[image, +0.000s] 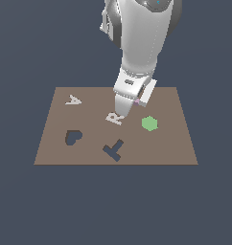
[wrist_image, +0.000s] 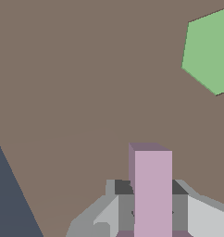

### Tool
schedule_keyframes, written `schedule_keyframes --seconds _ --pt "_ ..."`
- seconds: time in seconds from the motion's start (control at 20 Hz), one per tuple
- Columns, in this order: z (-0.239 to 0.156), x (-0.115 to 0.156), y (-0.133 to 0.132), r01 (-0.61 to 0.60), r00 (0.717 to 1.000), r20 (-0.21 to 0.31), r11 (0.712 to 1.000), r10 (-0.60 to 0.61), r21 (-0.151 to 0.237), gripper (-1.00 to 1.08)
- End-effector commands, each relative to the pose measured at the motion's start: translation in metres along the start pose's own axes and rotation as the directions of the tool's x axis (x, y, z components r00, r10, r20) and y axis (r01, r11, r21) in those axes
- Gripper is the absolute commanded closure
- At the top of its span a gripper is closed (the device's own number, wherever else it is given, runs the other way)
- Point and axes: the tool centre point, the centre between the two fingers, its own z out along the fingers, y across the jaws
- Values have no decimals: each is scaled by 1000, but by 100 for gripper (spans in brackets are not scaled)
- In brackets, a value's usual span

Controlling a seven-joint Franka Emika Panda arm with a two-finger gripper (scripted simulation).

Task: Insert a designated object into the corresponding slot on a board.

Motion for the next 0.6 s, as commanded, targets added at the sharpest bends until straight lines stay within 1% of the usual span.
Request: schedule_keyframes --seconds 0.0,0.15,0.3,0.45,0.55 --pt "-1 -7 10 79 997 0 997 -79 -1 108" --pt "-1 -13 23 174 985 0 985 -174 -1 108" --pt "-2 -18 37 270 963 0 963 -270 -1 108" --pt "-3 -22 52 363 932 0 932 -363 -1 108" --pt "-3 -24 62 425 905 0 905 -425 -1 108"
